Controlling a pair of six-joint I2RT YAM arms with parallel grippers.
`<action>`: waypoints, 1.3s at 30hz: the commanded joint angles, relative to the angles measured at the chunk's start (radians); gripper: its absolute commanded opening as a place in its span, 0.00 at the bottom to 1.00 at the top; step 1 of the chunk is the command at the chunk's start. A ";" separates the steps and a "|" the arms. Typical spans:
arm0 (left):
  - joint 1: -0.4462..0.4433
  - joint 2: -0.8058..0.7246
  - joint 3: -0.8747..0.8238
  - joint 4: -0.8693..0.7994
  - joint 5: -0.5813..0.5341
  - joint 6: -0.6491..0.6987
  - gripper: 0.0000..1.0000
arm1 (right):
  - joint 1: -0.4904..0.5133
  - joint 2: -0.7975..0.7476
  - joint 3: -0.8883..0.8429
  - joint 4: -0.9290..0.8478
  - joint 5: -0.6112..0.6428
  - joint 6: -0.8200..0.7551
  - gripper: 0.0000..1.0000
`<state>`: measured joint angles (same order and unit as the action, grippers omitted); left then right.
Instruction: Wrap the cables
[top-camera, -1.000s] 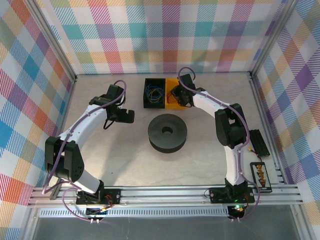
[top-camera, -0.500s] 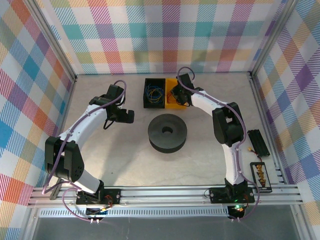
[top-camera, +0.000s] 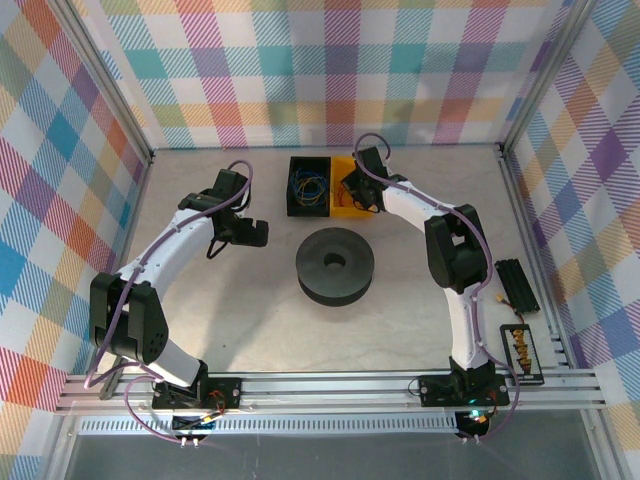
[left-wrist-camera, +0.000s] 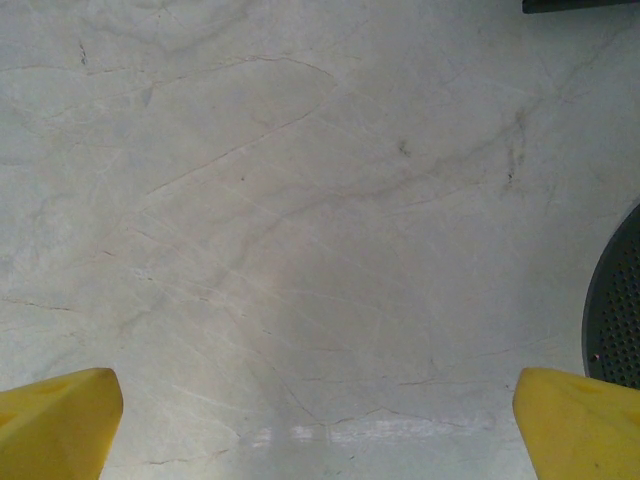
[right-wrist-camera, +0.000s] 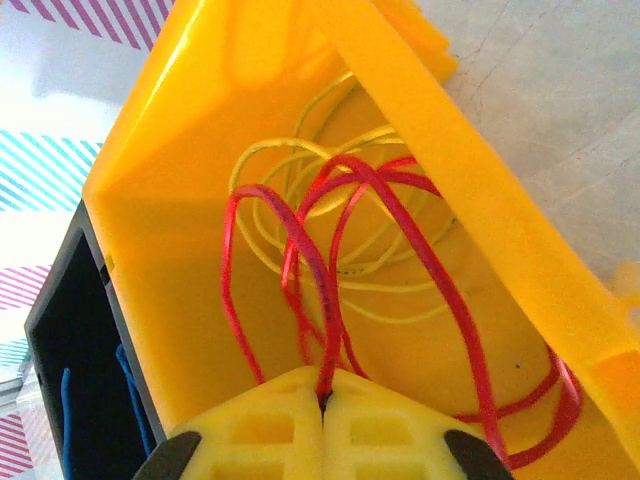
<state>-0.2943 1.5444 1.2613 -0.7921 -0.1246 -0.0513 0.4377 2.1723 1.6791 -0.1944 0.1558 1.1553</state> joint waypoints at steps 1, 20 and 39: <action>-0.015 -0.010 0.023 -0.036 -0.015 0.018 1.00 | -0.011 -0.018 0.026 0.031 -0.043 -0.040 0.00; -0.015 -0.025 0.024 -0.019 -0.012 0.012 1.00 | -0.017 -0.265 -0.138 0.167 -0.255 -0.249 0.00; -0.005 -0.078 -0.056 0.285 0.324 0.008 1.00 | -0.068 -0.441 -0.187 0.176 -0.986 -0.564 0.00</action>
<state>-0.2939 1.4872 1.2259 -0.6136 0.0696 -0.0368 0.3695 1.8004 1.5036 -0.0063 -0.6415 0.7113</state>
